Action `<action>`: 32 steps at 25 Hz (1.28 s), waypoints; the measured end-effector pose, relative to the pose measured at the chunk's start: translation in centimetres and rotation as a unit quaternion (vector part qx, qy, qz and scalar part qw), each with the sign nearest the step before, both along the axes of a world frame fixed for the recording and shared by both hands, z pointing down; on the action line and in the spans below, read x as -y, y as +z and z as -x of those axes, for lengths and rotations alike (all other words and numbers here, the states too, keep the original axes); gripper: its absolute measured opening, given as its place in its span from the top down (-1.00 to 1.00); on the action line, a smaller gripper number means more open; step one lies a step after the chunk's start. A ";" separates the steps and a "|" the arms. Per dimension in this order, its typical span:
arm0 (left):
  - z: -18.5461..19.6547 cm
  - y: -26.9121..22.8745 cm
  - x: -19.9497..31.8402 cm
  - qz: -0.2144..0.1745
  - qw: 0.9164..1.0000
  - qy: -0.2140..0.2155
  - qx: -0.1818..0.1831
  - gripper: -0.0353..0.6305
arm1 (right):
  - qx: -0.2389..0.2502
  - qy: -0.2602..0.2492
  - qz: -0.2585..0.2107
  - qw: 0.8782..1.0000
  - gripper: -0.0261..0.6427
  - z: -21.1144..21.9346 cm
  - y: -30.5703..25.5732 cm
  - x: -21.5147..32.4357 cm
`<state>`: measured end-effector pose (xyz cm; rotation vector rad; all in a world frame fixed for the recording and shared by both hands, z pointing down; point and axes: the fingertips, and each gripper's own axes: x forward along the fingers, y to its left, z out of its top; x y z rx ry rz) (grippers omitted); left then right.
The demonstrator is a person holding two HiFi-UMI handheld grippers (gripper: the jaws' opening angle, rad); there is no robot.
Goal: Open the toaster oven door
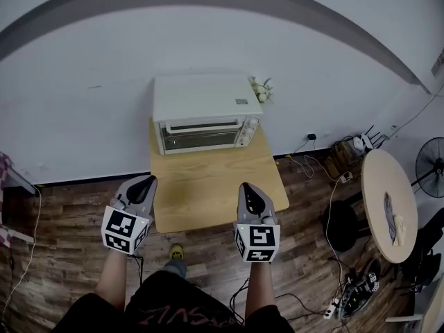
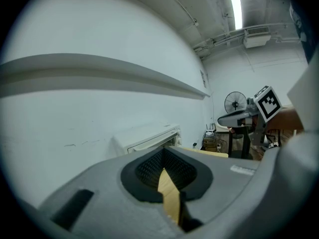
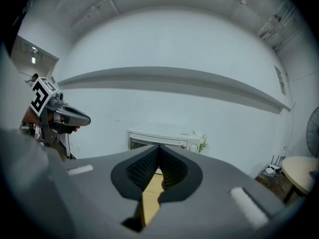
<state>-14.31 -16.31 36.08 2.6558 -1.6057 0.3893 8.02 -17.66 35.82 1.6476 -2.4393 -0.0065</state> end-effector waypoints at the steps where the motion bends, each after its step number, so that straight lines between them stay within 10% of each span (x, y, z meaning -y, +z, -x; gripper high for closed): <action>1: 0.2 0.1 0.8 0.001 1.000 0.000 -0.002 0.90 | 0.001 0.000 0.000 1.000 0.91 0.3 0.0 0.8; 32: -0.2 2.8 17.2 0.041 0.997 0.055 0.044 0.73 | -0.102 -0.058 0.044 0.992 0.68 2.8 2.2 16.3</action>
